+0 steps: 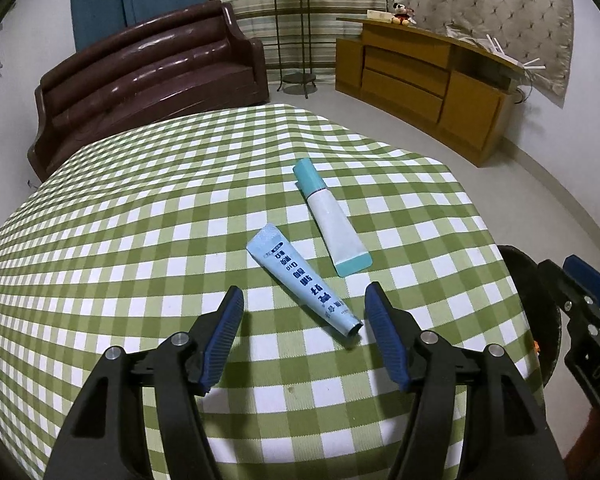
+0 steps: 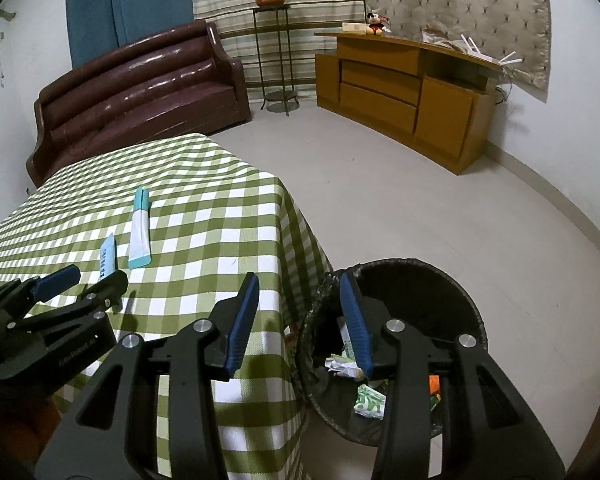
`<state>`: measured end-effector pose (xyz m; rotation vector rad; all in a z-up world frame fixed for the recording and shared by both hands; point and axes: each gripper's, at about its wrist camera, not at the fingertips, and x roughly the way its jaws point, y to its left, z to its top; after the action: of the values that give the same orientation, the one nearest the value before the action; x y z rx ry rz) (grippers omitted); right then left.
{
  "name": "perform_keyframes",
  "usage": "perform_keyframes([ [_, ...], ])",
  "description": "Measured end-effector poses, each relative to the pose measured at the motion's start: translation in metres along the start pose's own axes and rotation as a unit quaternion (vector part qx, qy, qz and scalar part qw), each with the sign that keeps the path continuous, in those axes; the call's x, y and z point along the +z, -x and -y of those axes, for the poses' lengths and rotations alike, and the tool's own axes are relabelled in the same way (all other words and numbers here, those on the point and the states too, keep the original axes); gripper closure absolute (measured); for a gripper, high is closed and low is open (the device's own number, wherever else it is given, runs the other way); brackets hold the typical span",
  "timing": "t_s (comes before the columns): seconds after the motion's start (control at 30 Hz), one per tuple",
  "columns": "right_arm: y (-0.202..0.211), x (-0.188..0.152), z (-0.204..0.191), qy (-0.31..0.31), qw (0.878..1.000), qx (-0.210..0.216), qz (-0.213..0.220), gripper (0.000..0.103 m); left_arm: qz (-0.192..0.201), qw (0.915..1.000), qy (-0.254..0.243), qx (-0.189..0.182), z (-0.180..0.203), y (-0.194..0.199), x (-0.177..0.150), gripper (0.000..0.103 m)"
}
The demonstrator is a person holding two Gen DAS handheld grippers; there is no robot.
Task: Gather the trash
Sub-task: 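Move both grippers back over the table toward the last two tubes, then grasp the blue-printed tube by its end with the left gripper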
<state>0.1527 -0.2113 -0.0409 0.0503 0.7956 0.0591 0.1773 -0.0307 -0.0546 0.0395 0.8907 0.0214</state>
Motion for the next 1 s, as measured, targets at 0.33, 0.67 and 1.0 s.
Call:
perform_keyframes([
  [0.33,-0.001,-0.001,-0.003,0.000,1.000,0.001,-0.001,0.062,-0.017,0.9997,0.013,-0.010,-0.009,-0.012,0.007,0.041],
  [0.67,-0.003,0.000,-0.005,-0.001,1.000,0.004,-0.001,0.062,-0.019,0.9995,0.021,-0.017,-0.025,-0.013,0.002,0.046],
  [1.0,-0.004,-0.002,-0.003,-0.004,1.000,0.006,0.000,0.062,-0.013,0.9997,0.012,-0.019,-0.038,-0.009,-0.005,0.065],
])
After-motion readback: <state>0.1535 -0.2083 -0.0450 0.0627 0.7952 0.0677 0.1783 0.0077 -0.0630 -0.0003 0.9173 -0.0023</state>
